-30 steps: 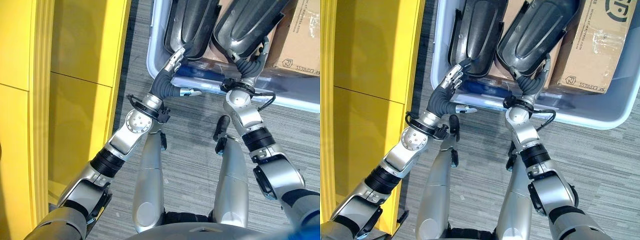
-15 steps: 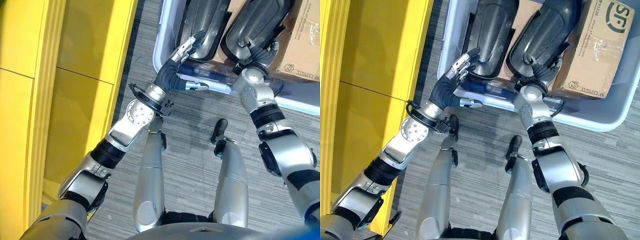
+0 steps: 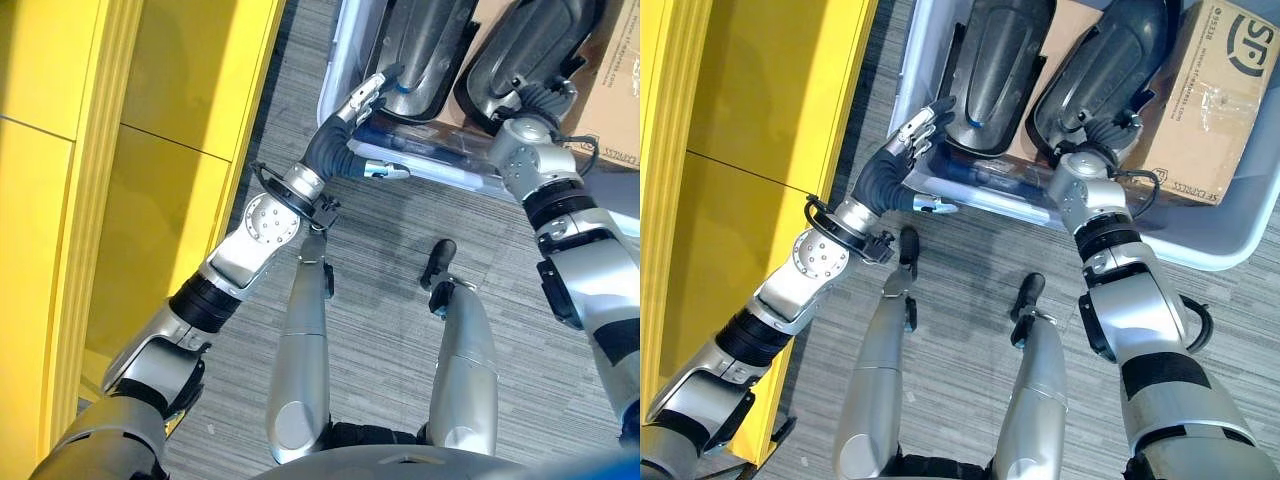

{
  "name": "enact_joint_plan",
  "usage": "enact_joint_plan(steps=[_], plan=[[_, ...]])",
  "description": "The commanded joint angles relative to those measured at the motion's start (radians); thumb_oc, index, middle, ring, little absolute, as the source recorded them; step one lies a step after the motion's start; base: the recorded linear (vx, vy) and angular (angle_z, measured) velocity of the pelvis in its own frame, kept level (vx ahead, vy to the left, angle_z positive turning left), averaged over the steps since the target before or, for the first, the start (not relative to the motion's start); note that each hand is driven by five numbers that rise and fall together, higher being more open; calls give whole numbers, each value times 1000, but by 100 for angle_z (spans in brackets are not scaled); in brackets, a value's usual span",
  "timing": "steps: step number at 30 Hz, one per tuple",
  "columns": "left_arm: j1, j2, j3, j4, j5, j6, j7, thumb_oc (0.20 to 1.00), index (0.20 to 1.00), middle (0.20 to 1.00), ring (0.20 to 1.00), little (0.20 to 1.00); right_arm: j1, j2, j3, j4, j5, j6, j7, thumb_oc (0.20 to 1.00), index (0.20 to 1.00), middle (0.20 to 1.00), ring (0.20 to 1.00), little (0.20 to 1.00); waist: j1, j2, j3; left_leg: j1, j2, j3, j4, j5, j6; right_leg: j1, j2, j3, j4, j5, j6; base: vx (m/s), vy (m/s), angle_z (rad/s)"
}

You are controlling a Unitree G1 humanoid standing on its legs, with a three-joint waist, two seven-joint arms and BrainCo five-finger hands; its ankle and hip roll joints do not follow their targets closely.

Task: Move parts from the plastic box to the shelf.

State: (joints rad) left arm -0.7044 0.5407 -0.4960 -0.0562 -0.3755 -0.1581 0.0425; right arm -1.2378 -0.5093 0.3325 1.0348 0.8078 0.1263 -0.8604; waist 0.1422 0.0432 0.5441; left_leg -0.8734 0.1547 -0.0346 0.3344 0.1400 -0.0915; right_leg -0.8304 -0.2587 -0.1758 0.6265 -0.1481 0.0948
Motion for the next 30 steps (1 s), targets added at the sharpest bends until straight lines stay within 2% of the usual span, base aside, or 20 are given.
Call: enact_joint_plan(steps=[1,5,10,13,16,17,18,19,20,23,24,26,29,30], plan=[[-42,-13,-12,-53,-21,-40,-7,1000,1000,1000,1000,1000,61,60,13,44,153,116,133,1000,1000,1000,1000,1000,60,25,-24,-5,-64,83,1,-62,54,-9,60,-76,64,36,-14,28,-3,7],[-47,2,-15,-52,-42,-41,-12,1000,1000,1000,1000,1000,51,56,43,89,179,191,176,1000,1000,1000,1000,1000,68,25,-24,-22,-62,79,5,-61,54,-23,57,-84,70,40,-13,31,7,5],[-47,10,-23,-47,-49,-44,-11,1000,1000,1000,1000,1000,53,54,54,134,212,227,196,1000,1000,1000,1000,1000,74,24,-24,-36,-62,74,18,-66,56,-32,59,-86,74,42,-12,34,8,4],[-48,7,-37,-39,-40,-54,4,1000,1000,1000,1000,1000,79,69,46,168,254,237,260,1000,1000,1000,1000,1000,77,30,-24,-47,-62,75,14,-67,60,-43,56,-92,72,45,-12,35,21,4],[-47,6,-42,-41,-43,-57,21,1000,1000,1000,1000,1000,89,65,43,184,187,244,302,1000,1000,1000,1000,1000,78,38,-24,-61,-65,73,25,-70,61,-61,53,-93,87,41,-14,14,11,0],[-44,6,-40,-46,-43,-52,21,1000,1000,1000,1000,1000,91,63,43,186,168,247,314,953,953,953,953,953,79,38,-24,-63,-65,73,26,-70,61,-63,52,-94,90,40,-14,0,0,0],[-42,5,-39,-49,-43,-52,20,1000,1000,1000,1000,1000,93,61,46,187,159,244,318,627,627,627,627,627,79,38,-24,-66,-65,72,28,-70,61,-66,52,-95,91,40,-15,0,0,0],[-40,7,-39,-51,-46,-54,18,1000,1000,1000,1000,1000,91,54,51,187,155,241,322,376,376,376,376,376,80,38,-24,-72,-65,70,32,-70,62,-70,51,-95,93,40,-15,0,0,0],[-38,7,-39,-55,-45,-52,17,1000,1000,1000,1000,1000,91,51,55,189,151,237,322,200,200,200,200,200,81,39,-24,-76,-66,68,36,-71,62,-74,50,-96,95,41,-15,6,-33,3],[-38,10,-46,-58,-45,-52,20,1000,1000,1000,1000,1000,81,43,65,191,114,230,309,200,200,200,200,200,82,38,-24,-84,-65,65,42,-72,61,-80,50,-98,97,41,-16,0,0,0],[-36,11,-46,-54,-47,-59,18,1000,1000,1000,1000,1000,74,35,73,192,58,220,291,200,200,200,200,200,81,39,-24,-86,-64,65,43,-72,61,-82,50,-96,99,40,-17,0,0,0],[-34,12,-51,-54,-46,-66,27,1000,1000,1000,1000,1000,70,28,82,190,-21,194,266,200,200,200,200,200,78,40,-24,-87,-62,66,43,-72,60,-84,51,-94,97,42,-16,0,0,0],[-28,15,-57,-53,-37,-84,42,1000,1000,1000,1000,1000,62,28,96,152,-167,122,160,200,200,200,200,200,72,44,-24,-82,-60,71,35,-71,60,-81,53,-88,80,52,-12,-42,-4,1],[-27,15,-57,-52,-36,-86,42,1000,1000,1000,1000,1000,62,29,97,149,-175,116,155,200,200,200,200,200,71,44,-24,-81,-60,71,34,-71,59,-80,54,-88,79,52,-12,0,0,0]])
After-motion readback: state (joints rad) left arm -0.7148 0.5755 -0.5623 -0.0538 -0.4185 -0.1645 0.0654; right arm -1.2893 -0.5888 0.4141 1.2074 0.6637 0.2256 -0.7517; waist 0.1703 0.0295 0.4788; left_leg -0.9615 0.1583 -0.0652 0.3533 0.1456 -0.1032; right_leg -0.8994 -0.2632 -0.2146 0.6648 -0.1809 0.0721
